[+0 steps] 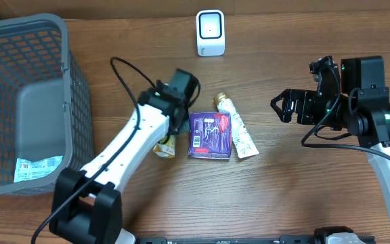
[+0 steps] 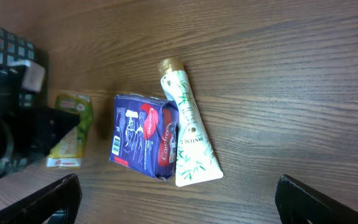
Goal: Scan the item barcode
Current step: 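Carry the green juice box out and set it left of the purple pack, then reach the left gripper into the basket and grasp the mint-green packet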
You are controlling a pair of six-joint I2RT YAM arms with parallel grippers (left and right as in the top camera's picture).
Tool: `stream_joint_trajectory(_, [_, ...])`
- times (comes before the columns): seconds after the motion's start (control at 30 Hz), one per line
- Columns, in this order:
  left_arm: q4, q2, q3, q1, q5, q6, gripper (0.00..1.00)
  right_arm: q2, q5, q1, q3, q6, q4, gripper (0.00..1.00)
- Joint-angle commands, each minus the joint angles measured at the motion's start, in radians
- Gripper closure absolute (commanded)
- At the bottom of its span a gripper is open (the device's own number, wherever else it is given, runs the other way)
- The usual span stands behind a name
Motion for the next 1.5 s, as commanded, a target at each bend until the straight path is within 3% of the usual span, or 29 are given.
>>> stream_joint_trajectory(0.0, [0.045,0.021,-0.035,-0.021,-0.151,-0.085,0.96,0.002,-0.008,0.003,0.018,-0.001,0.001,0.00])
stream_joint_trajectory(0.1, [0.080,0.063,-0.046,-0.036,-0.148,-0.085,0.93,0.002,-0.008,0.003,0.018,-0.001,0.002,0.00])
stream_joint_trajectory(0.17, [0.093,0.089,-0.046,-0.046,-0.148,-0.082,0.81,0.002,-0.008,0.003,0.018,-0.001,0.000,0.00])
stream_joint_trajectory(0.23, [0.093,0.099,-0.045,-0.049,-0.153,-0.065,0.19,0.002,-0.008,0.003,0.018,-0.001,-0.002,0.00])
stream_joint_trajectory(0.27, [0.093,0.099,-0.042,-0.047,-0.153,-0.065,0.01,0.002,-0.008,0.003,0.018,-0.001,-0.003,0.00])
stream_joint_trajectory(0.47, [-0.051,0.060,0.161,0.004,-0.110,-0.005,0.00,0.002,-0.005,0.003,0.018,-0.001,-0.006,0.00])
stream_joint_trajectory(0.7, [-0.307,-0.006,0.637,0.087,-0.087,0.165,0.01,0.002,-0.005,0.003,0.018,-0.001,-0.010,0.00])
stream_joint_trajectory(0.9, [-0.509,-0.061,0.946,0.226,-0.087,0.182,0.00,0.002,-0.005,0.003,0.018,-0.001,-0.010,0.00])
stream_joint_trajectory(1.17, [-0.689,-0.102,0.940,0.538,-0.074,0.181,0.00,0.002,-0.005,0.003,0.018,-0.001,-0.010,0.00])
stream_joint_trajectory(1.47, [-0.599,-0.102,0.703,0.835,0.033,0.182,0.00,0.002,-0.005,0.003,0.018,-0.001,-0.014,0.00])
